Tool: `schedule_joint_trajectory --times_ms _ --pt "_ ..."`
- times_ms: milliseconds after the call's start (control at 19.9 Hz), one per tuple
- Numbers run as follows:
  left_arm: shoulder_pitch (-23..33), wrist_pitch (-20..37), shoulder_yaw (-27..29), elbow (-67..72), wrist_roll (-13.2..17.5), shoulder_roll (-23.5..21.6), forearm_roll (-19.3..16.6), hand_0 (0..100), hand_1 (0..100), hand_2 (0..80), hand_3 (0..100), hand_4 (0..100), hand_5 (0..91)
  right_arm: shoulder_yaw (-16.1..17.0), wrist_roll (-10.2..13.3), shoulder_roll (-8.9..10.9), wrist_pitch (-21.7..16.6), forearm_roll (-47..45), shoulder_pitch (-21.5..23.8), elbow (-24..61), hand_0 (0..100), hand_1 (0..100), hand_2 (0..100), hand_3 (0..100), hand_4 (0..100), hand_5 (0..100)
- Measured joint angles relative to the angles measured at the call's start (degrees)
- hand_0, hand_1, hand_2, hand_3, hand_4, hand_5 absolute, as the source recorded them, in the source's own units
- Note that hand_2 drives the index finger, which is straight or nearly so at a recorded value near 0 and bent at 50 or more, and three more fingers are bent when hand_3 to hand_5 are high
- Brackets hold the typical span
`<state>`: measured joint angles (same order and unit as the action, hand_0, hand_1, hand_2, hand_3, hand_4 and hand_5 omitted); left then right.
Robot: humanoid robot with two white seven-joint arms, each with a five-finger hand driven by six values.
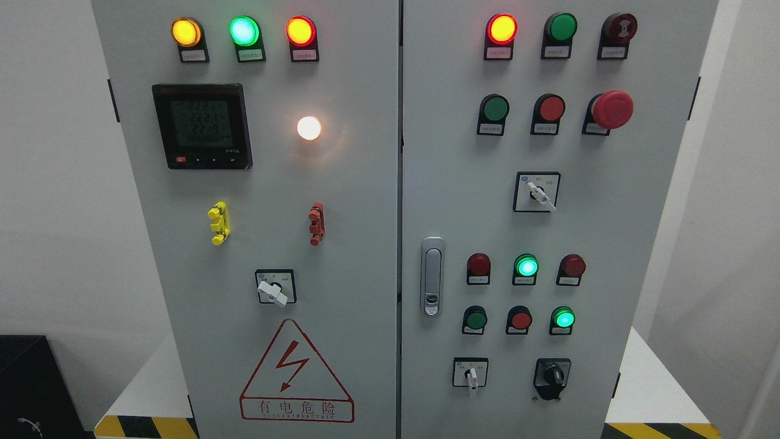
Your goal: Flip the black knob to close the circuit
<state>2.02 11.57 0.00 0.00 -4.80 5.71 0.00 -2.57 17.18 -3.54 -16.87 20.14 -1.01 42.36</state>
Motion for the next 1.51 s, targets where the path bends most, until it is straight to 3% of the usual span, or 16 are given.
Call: schedule_joint_trajectory --times_ms 351,552,803,1054,1506 --pt "0.0 0.0 0.0 0.0 -0.2 0.0 0.0 12 56 0.0 0 0 0.0 1.6 0.1 -0.09 0.1 7.7 -0.9 6.8 0 17 77 93 76 77" --pt "0.0 0.0 0.0 0.0 -0.2 0.0 0.0 12 56 0.0 0 0 0.0 3.5 -1.7 -0.48 0.8 13.7 -1.3 11.4 0 18 76 93 76 77" --pt "0.0 0.0 0.0 0.0 0.0 0.0 0.0 12 56 0.0 0 0 0.0 6.4 -6.1 -1.61 5.0 21.4 -1.6 18.0 0 18 77 93 76 77" --pt "0.0 0.1 0.0 0.0 0.0 0.0 0.0 12 56 0.0 0 0 0.0 8.4 -9.7 -2.48 12.3 25.3 -1.6 24.9 0 19 77 94 77 77" --pt "0.0 0.4 0.0 0.0 0.0 0.0 0.0 12 56 0.0 0 0 0.0 10.3 -12.8 -3.41 18.9 28.7 -1.6 35.8 0 18 77 94 77 77"
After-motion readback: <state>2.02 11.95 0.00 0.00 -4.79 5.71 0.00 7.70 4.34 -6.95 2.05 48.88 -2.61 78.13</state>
